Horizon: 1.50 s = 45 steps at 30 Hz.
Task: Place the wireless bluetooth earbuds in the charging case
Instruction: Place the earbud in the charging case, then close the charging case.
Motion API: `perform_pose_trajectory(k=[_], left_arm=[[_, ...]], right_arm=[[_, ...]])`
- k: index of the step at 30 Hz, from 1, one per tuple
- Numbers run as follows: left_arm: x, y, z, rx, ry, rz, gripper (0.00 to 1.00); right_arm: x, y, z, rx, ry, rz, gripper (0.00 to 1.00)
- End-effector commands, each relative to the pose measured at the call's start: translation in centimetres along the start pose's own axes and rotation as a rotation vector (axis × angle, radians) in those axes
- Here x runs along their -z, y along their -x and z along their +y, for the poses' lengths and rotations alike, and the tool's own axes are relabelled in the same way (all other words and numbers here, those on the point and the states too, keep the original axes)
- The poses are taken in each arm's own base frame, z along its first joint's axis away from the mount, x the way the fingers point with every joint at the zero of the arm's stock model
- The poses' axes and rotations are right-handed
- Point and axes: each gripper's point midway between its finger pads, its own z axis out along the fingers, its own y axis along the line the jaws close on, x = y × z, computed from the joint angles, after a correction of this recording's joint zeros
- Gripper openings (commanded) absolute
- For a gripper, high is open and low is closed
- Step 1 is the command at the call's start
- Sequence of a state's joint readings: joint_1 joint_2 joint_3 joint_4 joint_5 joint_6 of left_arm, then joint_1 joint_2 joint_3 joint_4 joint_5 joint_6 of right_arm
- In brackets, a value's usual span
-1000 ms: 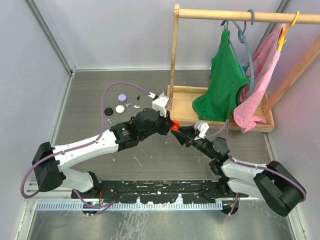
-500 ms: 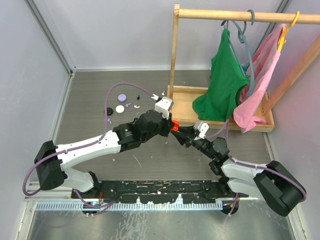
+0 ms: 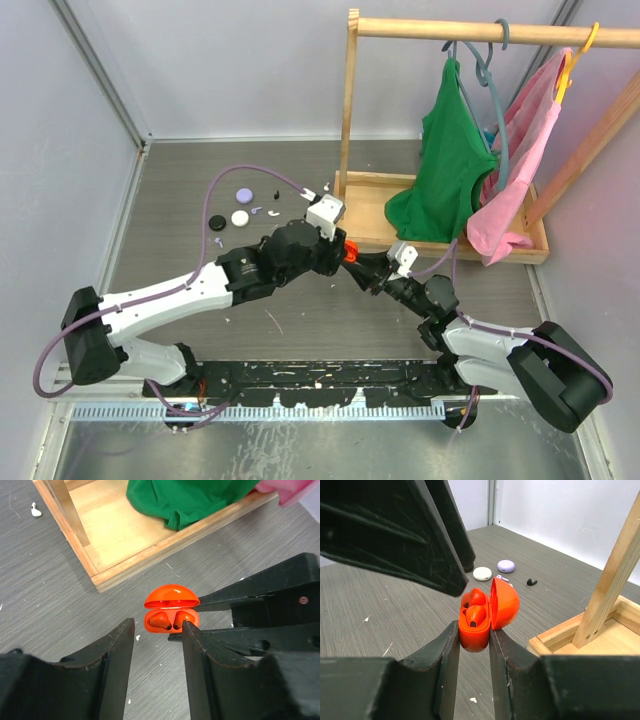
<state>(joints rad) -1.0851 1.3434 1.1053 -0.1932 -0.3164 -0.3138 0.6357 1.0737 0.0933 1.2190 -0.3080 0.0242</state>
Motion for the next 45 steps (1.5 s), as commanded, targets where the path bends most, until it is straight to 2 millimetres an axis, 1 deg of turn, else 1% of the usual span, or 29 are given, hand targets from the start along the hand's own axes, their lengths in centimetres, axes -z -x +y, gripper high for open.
perform_pose_trajectory(k=[1,2,4,8,13,14,18,21,26,28,29,31,37,41,45], left_arm=[[2.5,4.3,-1.0,-0.015,-0.064,-0.089,0.49],[2.5,4.1,-1.0,-0.019,-0.075,-0.08,0.52],[3.6,5.1,-0.6,-0.006,-0.112,-0.092,0.55],[4.3,5.1,-0.3,0.037,-0.24,-0.041,0.62],[5.3,4.5,0.5,0.107,-0.372,0.019,0.65],[5.4,4.7,1.1,0.136,-0.382,0.02,0.66],[6.1,4.9,1.9,0.219,-0.46,0.016,0.69],[6.4,5.1,2.1,0.262,-0.509,0.012,0.71],[6.1,4.4,1.9,0.286,-0.551,0.04,0.72],[5.9,4.1,1.6,0.303,-0.579,0.052,0.72],[5.9,4.3,1.3,0.318,-0.604,0.048,0.72],[5.9,4.3,0.8,0.344,-0.649,0.055,0.71],[5.6,3.6,0.2,0.375,-0.699,0.105,0.69],[6.1,3.7,-0.4,0.382,-0.742,0.113,0.65],[6.7,3.9,-0.9,0.381,-0.781,0.119,0.62]], right_arm=[[-0.8,3.2,0.2,0.041,0.017,-0.11,0.03],[-0.8,3.2,0.3,0.041,0.023,-0.109,0.03],[-0.9,3.3,0.5,0.041,0.037,-0.107,0.03],[-1.1,3.4,1.1,0.04,0.076,-0.101,0.03],[-1.6,4.0,2.2,0.041,0.149,-0.103,0.03],[-1.7,4.1,2.6,0.041,0.171,-0.102,0.03],[-2.2,4.5,3.6,0.039,0.237,-0.096,0.03],[-2.6,4.7,4.1,0.035,0.277,-0.089,0.03],[-3.2,5.2,4.5,0.037,0.313,-0.094,0.04],[-3.4,5.4,4.8,0.034,0.337,-0.095,0.04],[-3.5,5.4,5.0,0.031,0.351,-0.093,0.04],[-3.8,5.5,5.1,0.027,0.36,-0.092,0.04],[-4.1,5.5,5.1,0.018,0.363,-0.094,0.04],[-4.1,5.5,5.1,0.012,0.36,-0.093,0.04],[-4.0,5.0,4.9,-0.003,0.35,-0.08,0.04]])
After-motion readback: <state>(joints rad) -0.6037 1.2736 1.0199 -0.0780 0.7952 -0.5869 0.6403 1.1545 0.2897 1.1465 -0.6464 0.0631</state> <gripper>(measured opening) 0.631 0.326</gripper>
